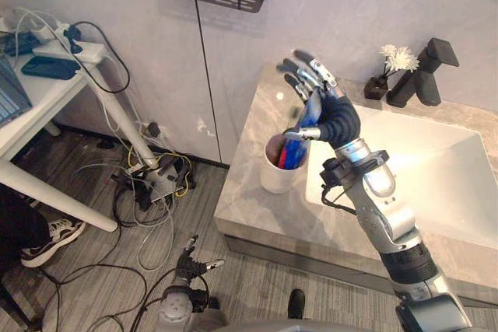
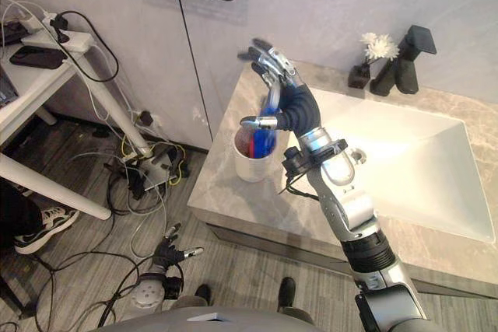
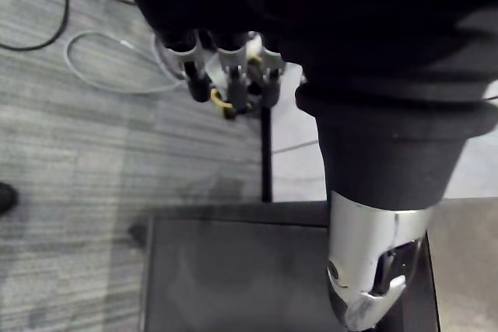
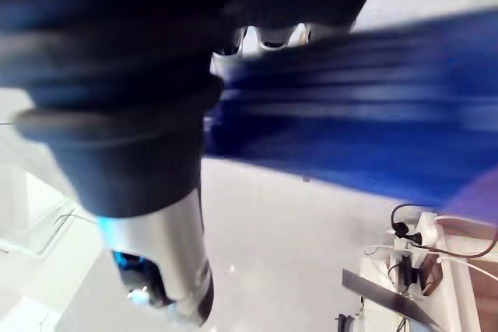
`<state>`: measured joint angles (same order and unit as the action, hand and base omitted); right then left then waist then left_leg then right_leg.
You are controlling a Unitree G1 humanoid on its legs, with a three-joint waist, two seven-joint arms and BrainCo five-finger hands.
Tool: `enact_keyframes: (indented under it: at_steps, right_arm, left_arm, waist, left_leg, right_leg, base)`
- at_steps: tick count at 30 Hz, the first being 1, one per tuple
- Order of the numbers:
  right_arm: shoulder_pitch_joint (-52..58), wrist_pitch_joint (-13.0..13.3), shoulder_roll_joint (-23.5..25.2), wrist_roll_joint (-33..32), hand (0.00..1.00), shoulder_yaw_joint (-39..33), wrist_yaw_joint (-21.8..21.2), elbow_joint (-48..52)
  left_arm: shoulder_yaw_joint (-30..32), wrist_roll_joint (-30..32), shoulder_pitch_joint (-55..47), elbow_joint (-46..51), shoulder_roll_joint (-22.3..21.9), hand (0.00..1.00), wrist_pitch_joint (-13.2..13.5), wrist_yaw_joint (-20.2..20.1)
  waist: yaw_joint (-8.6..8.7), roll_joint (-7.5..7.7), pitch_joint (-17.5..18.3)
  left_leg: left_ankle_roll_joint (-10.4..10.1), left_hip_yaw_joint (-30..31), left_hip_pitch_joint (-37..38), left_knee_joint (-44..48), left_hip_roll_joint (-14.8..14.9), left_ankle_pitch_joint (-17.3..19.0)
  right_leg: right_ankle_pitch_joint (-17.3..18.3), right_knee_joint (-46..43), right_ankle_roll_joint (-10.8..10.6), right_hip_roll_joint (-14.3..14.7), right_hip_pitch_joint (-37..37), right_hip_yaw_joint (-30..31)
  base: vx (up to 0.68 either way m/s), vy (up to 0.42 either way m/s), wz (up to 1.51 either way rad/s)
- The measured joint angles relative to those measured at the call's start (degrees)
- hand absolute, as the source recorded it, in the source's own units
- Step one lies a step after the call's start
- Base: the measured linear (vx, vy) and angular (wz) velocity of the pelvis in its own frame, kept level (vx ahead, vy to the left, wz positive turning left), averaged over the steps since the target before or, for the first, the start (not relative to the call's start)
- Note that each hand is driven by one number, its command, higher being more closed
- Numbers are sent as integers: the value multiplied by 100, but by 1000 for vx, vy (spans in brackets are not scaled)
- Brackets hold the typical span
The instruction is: Organize washtable
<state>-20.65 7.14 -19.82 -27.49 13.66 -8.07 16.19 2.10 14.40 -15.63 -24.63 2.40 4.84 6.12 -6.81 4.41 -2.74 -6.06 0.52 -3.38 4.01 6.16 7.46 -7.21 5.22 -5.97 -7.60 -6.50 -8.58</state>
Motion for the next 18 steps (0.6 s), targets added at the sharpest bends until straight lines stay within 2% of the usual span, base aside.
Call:
enact_keyframes:
  at_steps: [18]
  right_arm:
    - [230, 10, -3, -13, 0, 1, -63, 22]
  left_arm:
    - [17, 0, -7, -241, 5, 0, -1, 18]
  waist:
    - [8, 72, 62]
  left_leg:
    - [-1, -13, 20, -3, -2, -2]
  right_leg:
    - [-9, 0, -13, -6, 7, 4]
  base:
    - [0, 0, 0]
